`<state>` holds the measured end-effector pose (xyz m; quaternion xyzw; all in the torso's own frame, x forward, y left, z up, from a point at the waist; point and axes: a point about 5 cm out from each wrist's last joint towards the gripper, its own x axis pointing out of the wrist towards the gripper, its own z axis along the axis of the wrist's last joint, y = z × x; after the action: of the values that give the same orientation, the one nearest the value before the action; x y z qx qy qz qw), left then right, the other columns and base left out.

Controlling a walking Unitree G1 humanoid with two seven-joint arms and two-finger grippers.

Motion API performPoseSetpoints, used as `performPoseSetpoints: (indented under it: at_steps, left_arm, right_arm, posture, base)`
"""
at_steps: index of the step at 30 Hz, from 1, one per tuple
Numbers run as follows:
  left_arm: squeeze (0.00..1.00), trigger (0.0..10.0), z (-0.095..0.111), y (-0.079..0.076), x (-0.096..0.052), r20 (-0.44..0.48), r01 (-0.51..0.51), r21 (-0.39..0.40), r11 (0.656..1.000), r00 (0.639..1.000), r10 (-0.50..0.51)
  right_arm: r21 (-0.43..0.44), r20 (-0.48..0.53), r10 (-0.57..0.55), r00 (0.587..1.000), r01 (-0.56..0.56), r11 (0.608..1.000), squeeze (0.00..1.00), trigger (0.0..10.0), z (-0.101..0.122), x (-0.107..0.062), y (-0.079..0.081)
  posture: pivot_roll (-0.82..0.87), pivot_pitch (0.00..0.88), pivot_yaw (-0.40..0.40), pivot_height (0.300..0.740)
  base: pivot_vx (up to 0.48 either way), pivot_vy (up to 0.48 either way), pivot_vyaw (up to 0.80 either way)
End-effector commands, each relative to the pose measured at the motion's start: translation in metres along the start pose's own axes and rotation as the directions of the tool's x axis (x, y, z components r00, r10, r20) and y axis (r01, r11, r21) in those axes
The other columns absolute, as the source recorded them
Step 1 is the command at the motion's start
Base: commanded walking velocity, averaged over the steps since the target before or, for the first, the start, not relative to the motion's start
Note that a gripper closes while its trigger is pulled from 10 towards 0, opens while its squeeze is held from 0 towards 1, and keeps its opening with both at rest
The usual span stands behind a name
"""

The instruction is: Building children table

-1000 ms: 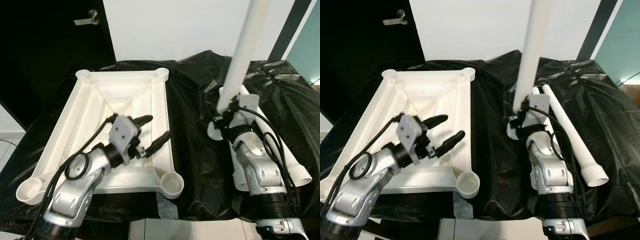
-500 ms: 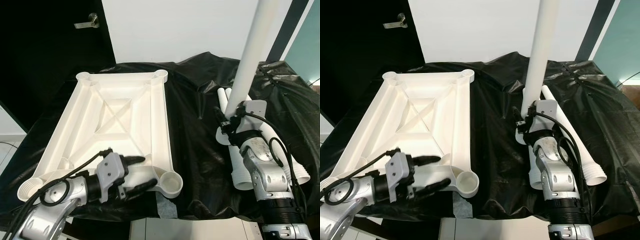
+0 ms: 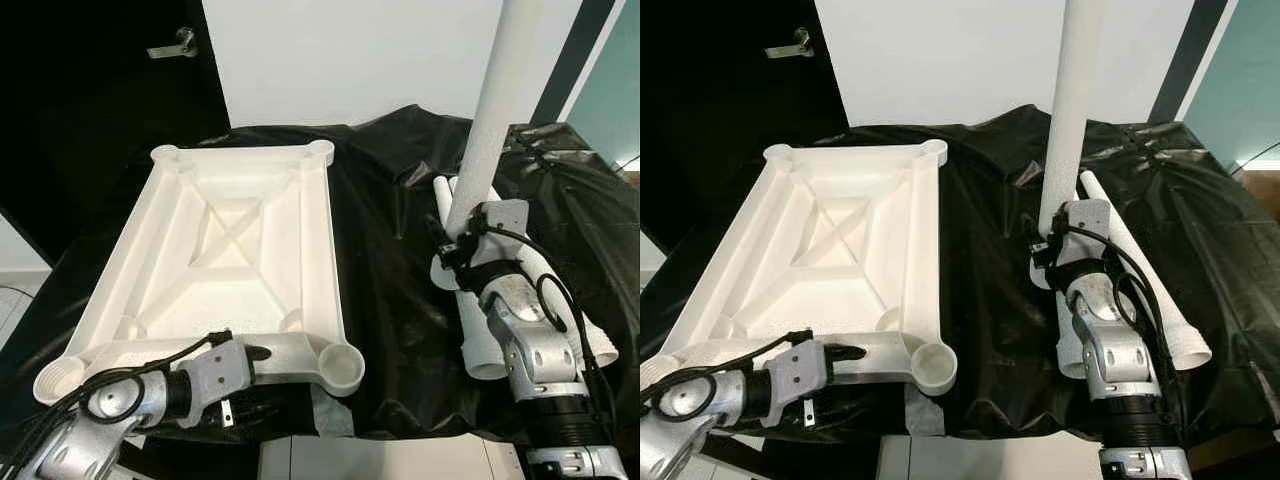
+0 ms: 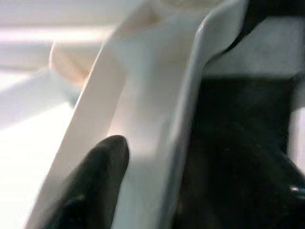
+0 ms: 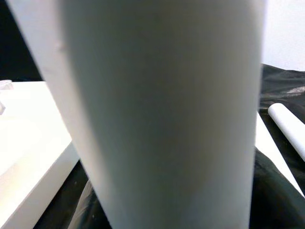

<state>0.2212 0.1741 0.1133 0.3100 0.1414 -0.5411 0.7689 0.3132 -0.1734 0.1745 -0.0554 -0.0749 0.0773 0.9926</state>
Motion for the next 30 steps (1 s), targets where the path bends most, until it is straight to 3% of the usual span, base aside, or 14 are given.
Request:
performPoseSetpoints:
  at_steps: [1, 2, 3, 4, 5, 10, 11, 12, 13, 14, 15, 21, 25, 30]
  left_arm:
    - [0.00, 4.9, -0.007, 0.005, 0.002, -0.051, -0.094, 0.002, 0.996, 0.994, 0.094]
    - [0.00, 4.9, -0.007, 0.005, 0.002, -0.051, -0.094, 0.002, 0.996, 0.994, 0.094]
    - [0.00, 3.3, -0.008, 0.007, 0.002, -0.062, -0.104, 0.000, 0.995, 0.993, 0.104]
    - [0.00, 3.3, -0.008, 0.007, 0.002, -0.062, -0.104, 0.000, 0.995, 0.993, 0.104]
    - [0.00, 0.0, -0.003, 0.012, 0.001, -0.040, -0.123, -0.003, 0.992, 0.992, 0.122]
    - [0.00, 0.0, 0.007, 0.019, 0.004, -0.012, -0.155, 0.016, 0.988, 0.988, 0.155]
    - [0.00, 2.7, 0.008, 0.021, 0.005, -0.009, -0.167, 0.024, 0.986, 0.986, 0.167]
    - [0.00, 3.7, 0.011, 0.022, 0.008, -0.002, -0.173, 0.025, 0.985, 0.985, 0.173]
    - [0.00, 3.9, 0.012, 0.022, 0.009, 0.003, -0.177, 0.024, 0.984, 0.984, 0.177]
    - [0.00, 5.5, 0.015, 0.021, 0.012, 0.013, -0.174, 0.025, 0.984, 0.985, 0.174]
    - [0.00, 10.0, 0.021, 0.021, 0.019, 0.029, -0.182, 0.021, 0.983, 0.983, 0.182]
    - [0.00, 10.0, 0.031, 0.020, 0.036, 0.037, -0.213, -0.013, 0.977, 0.976, 0.214]
    - [0.00, 10.0, 0.032, 0.021, 0.039, 0.033, -0.220, -0.022, 0.975, 0.975, 0.221]
    - [0.00, 10.0, 0.025, 0.033, 0.056, -0.106, -0.346, -0.070, 0.936, 0.935, 0.338]
  right_arm:
    - [-0.008, 0.017, 0.000, 1.000, 0.001, 1.000, 0.00, 10.0, 0.003, 0.002, 0.000]
    - [-0.008, 0.017, 0.000, 1.000, 0.001, 1.000, 0.00, 10.0, 0.003, 0.002, 0.000]
    - [-0.008, 0.016, -0.002, 1.000, 0.002, 1.000, 0.00, 10.0, 0.003, 0.003, 0.001]
    - [-0.008, 0.016, -0.002, 1.000, 0.002, 1.000, 0.00, 10.0, 0.003, 0.003, 0.001]
    - [-0.004, 0.015, -0.009, 1.000, 0.010, 1.000, 0.00, 10.0, 0.003, 0.004, 0.000]
    - [-0.001, 0.015, -0.013, 1.000, 0.013, 1.000, 0.00, 10.0, 0.003, 0.005, 0.000]
    - [-0.001, 0.015, -0.013, 1.000, 0.013, 1.000, 0.00, 10.0, 0.003, 0.005, 0.001]
    - [-0.001, 0.016, -0.013, 1.000, 0.013, 1.000, 0.00, 10.0, 0.003, 0.005, 0.001]
    - [-0.001, 0.016, -0.013, 1.000, 0.013, 1.000, 0.00, 10.0, 0.003, 0.005, 0.001]
    - [-0.001, 0.016, -0.013, 1.000, 0.013, 1.000, 0.00, 10.0, 0.003, 0.006, 0.001]
    - [-0.001, 0.017, -0.013, 1.000, 0.013, 1.000, 0.00, 10.0, 0.003, 0.006, 0.002]
    - [-0.002, 0.020, -0.013, 1.000, 0.013, 1.000, 0.00, 10.0, 0.004, 0.006, 0.004]
    - [-0.002, 0.021, -0.013, 1.000, 0.013, 1.000, 0.00, 10.0, 0.004, 0.006, 0.004]
    - [0.029, 0.046, 0.013, 0.999, -0.014, 0.999, 0.00, 10.0, 0.007, 0.005, 0.012]
  posture:
    - [0.04, 0.000, 0.004, 0.740]
    - [0.04, 0.000, 0.004, 0.740]
    - [0.04, 0.000, 0.007, 0.740]
    - [0.04, 0.000, 0.007, 0.740]
    - [0.04, 0.000, 0.011, 0.740]
    - [0.04, 0.000, 0.016, 0.740]
    - [0.04, 0.000, 0.018, 0.740]
    - [0.04, 0.000, 0.018, 0.740]
    - [0.04, 0.000, 0.018, 0.740]
    - [0.03, 0.000, 0.021, 0.740]
    - [0.03, 0.000, 0.024, 0.740]
    - [0.03, 0.000, 0.034, 0.740]
    - [0.03, 0.000, 0.034, 0.740]
    - [0.02, 0.000, 0.050, 0.740]
  base:
    - [0.000, 0.000, 0.00]
    - [0.000, 0.000, 0.00]
    - [0.000, 0.000, 0.00]
    - [0.000, 0.000, 0.00]
    - [0.000, 0.000, 0.00]
    - [0.000, 0.000, 0.00]
    - [0.000, 0.000, 0.00]
    - [0.000, 0.000, 0.00]
    - [0.000, 0.000, 0.00]
    - [0.000, 0.000, 0.00]
    - [0.000, 0.000, 0.00]
    - [0.000, 0.000, 0.00]
    - [0.000, 0.000, 0.00]
    - [0.000, 0.000, 0.00]
